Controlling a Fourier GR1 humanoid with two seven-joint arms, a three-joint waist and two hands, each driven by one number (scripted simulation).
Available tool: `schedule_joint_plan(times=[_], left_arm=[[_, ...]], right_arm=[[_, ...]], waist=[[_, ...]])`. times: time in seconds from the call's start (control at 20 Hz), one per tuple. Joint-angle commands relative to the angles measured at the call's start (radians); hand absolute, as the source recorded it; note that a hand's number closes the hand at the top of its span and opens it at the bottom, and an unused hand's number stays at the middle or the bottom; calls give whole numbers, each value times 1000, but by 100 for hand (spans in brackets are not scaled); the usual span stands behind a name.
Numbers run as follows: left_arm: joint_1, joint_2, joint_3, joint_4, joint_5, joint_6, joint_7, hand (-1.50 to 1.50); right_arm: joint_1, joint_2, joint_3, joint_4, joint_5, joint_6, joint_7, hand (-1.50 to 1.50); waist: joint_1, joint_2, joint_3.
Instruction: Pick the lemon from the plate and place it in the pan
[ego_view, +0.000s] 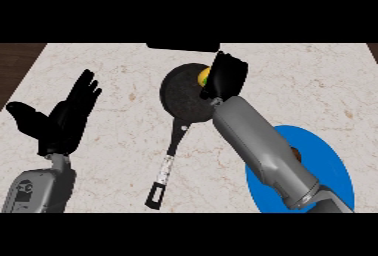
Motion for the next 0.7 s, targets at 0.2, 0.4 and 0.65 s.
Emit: schedule_joint_plan(times=[0.2, 0.4, 0.65], left_arm=[[-11, -19, -10, 0, -2, 12, 20, 0], [20, -39, -30, -13, -37, 39, -5, 0], [-34, 9, 37, 25, -2, 16, 0, 0]], right_arm=[[51, 7, -96, 98, -197, -193, 45, -150], [64, 7, -42, 144, -301, -281, -34, -150], [117, 7, -30, 55, -313, -524, -122, -150]], waist=[[-12, -2, 1], [-1, -3, 1], [-20, -4, 1]])
